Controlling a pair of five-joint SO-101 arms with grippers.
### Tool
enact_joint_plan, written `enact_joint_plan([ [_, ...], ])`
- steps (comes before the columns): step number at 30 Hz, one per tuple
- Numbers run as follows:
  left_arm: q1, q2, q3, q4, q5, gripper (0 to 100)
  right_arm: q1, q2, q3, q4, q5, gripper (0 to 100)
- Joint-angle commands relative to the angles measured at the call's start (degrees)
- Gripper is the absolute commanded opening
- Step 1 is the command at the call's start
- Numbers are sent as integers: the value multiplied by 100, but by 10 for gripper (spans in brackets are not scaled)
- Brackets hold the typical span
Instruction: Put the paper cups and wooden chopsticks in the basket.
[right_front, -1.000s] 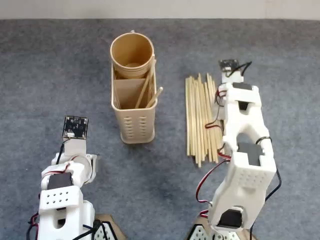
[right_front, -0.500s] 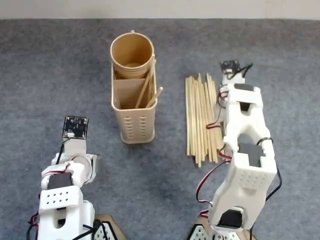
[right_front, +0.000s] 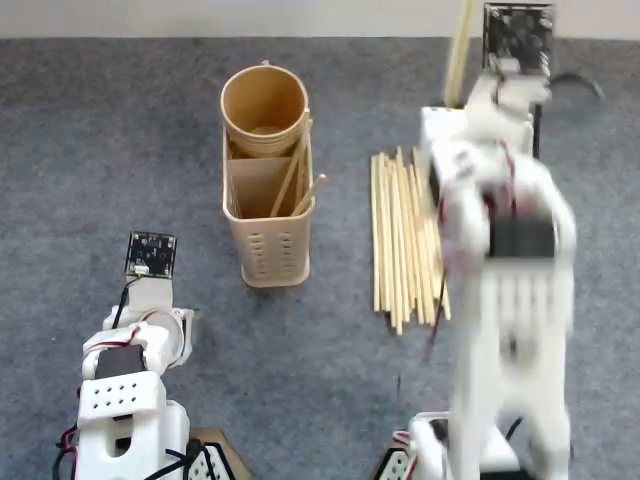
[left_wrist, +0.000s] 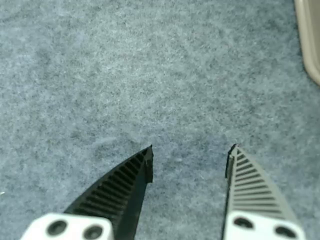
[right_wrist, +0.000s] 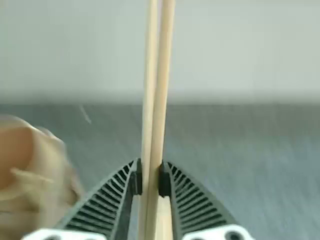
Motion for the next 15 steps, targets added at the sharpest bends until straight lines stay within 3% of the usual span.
enact_joint_plan([
  [1, 92, -31, -31, -70, 44, 256, -971, -1868, 602, -1332, -457, 5],
  [8, 92, -31, -31, -70, 44, 256, -1851, -2396, 2686, -4497, -492, 5],
  [15, 92, -22, -31, -70, 44, 256, -2633, -2343, 4084, -6062, -501, 5],
])
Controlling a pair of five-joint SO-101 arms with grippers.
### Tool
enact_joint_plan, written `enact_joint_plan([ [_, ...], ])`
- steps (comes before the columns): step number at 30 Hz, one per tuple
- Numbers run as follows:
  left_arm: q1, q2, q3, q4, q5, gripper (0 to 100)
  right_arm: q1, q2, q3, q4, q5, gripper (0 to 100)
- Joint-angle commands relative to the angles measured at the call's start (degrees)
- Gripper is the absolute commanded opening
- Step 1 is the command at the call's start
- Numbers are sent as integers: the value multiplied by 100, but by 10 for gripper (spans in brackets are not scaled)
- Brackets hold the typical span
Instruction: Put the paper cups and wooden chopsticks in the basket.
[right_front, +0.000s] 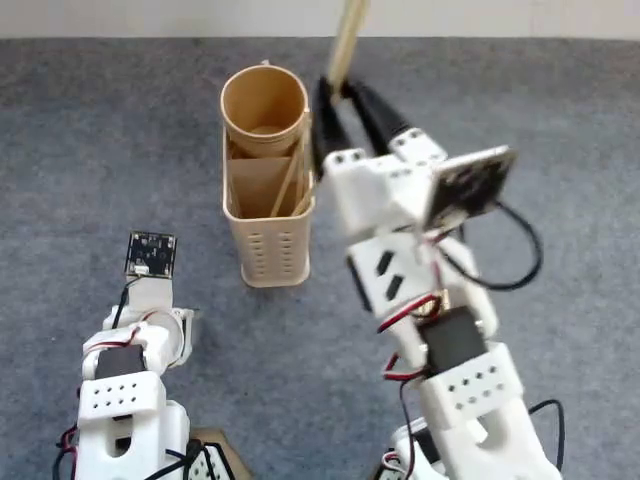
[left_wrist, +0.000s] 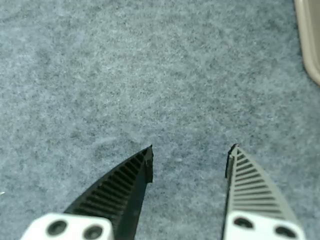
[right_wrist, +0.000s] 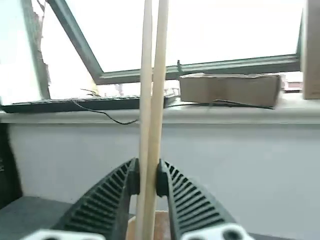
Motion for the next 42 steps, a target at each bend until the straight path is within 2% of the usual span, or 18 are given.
enact_joint_plan([
  [1, 92, -22, -31, -70, 44, 256, -435, -57, 532, -875, -62, 5],
  [10, 92, -48, 13, -70, 44, 256, -286, 998, 637, -980, -26, 5],
  [15, 92, -48, 101, -237, 44, 256, -286, 796, 646, -927, -18, 15],
  [21, 92, -57, 101, -237, 44, 256, -321, 215, 637, -242, 360, 218],
  [27, 338, -22, 119, -237, 0, 256, -277, -365, 637, -13, 369, 197],
  [30, 374, -40, 198, -237, -422, 256, 101, -576, 224, 936, 378, 136],
  [34, 505, -57, 242, -237, -501, 256, 1033, -207, -1262, 3758, 334, 61],
  [37, 523, -57, 242, -237, -501, 256, 1446, 611, -2123, 5323, 440, 59],
  [39, 523, -57, 251, -237, -501, 256, 1754, 1358, -2176, 5771, 888, 59],
  [42, 523, -57, 251, -237, -501, 256, 2062, 2554, -2149, 5833, 1415, 59],
])
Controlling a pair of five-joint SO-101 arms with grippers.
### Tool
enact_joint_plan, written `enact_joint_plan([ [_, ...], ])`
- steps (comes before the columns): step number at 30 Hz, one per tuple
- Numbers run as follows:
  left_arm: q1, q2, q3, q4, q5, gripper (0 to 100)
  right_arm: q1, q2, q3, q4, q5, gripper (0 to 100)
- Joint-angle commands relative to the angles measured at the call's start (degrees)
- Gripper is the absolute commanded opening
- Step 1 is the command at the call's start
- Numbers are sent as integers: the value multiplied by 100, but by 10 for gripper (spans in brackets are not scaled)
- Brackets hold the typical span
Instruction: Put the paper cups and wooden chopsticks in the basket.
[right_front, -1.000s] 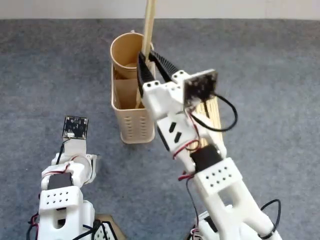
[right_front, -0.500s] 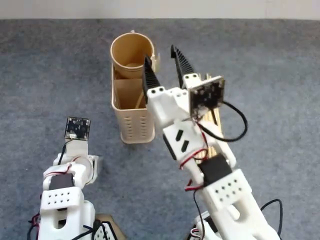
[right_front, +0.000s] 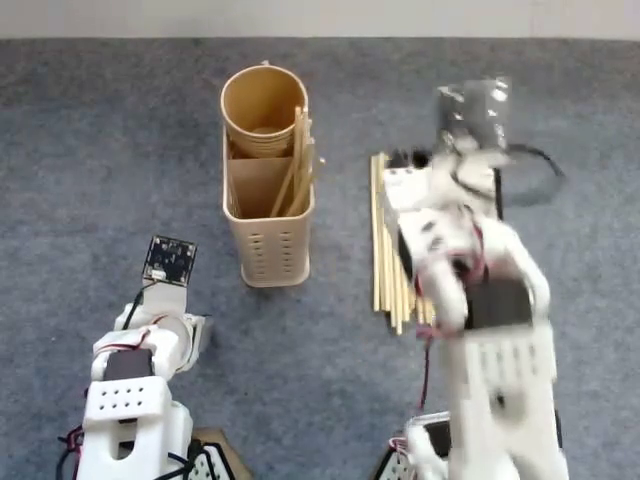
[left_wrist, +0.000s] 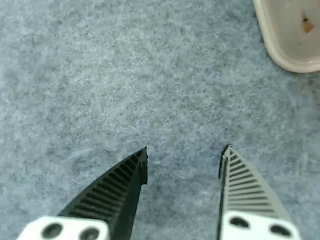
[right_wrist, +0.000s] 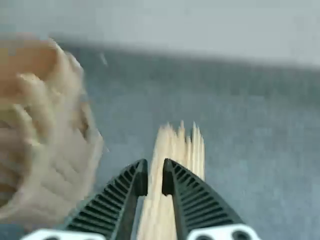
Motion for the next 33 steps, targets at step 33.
enact_joint_plan([
  [33, 119, -13, 13, -79, -97, 256, 1402, 5103, -321, -963, 1574, 72],
])
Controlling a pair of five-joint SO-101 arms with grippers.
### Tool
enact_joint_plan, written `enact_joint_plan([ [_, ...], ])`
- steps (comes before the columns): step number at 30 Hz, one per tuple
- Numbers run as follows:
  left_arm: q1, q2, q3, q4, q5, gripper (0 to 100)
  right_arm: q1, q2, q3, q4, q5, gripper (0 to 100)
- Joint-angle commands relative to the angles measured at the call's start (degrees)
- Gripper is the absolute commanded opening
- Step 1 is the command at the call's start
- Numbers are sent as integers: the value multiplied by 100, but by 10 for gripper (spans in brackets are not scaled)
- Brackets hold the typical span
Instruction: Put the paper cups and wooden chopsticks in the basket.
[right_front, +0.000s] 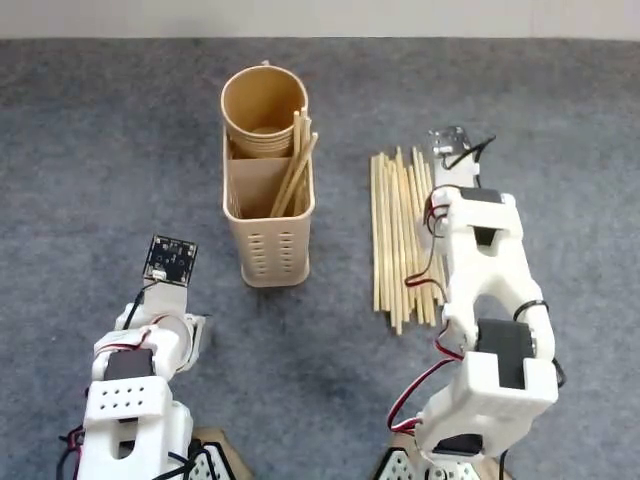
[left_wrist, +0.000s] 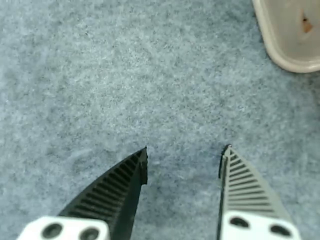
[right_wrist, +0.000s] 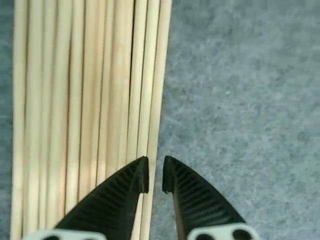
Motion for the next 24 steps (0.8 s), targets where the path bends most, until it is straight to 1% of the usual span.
enact_joint_plan([
  [1, 101, -13, 13, -62, -97, 256, -57, -48, -171, -75, 79, 93],
  [5, 101, -13, 13, -62, -97, 256, -136, -40, -171, -75, 79, 197],
  [9, 101, -13, 13, -62, -97, 256, -136, 66, -180, -75, 79, 201],
  [14, 101, -13, 13, -62, -97, 256, -145, 796, -242, -66, 79, 201],
  [19, 101, -13, 13, -62, -97, 256, -119, 1358, -708, -40, 70, 201],
  [21, 101, -13, 13, -62, -97, 256, -110, 1437, -813, -40, 62, 178],
  [22, 101, -13, 13, -62, -97, 256, -110, 1446, -831, -40, 53, 139],
  [24, 101, -13, 13, -62, -97, 256, -110, 1446, -831, -40, 44, 23],
])
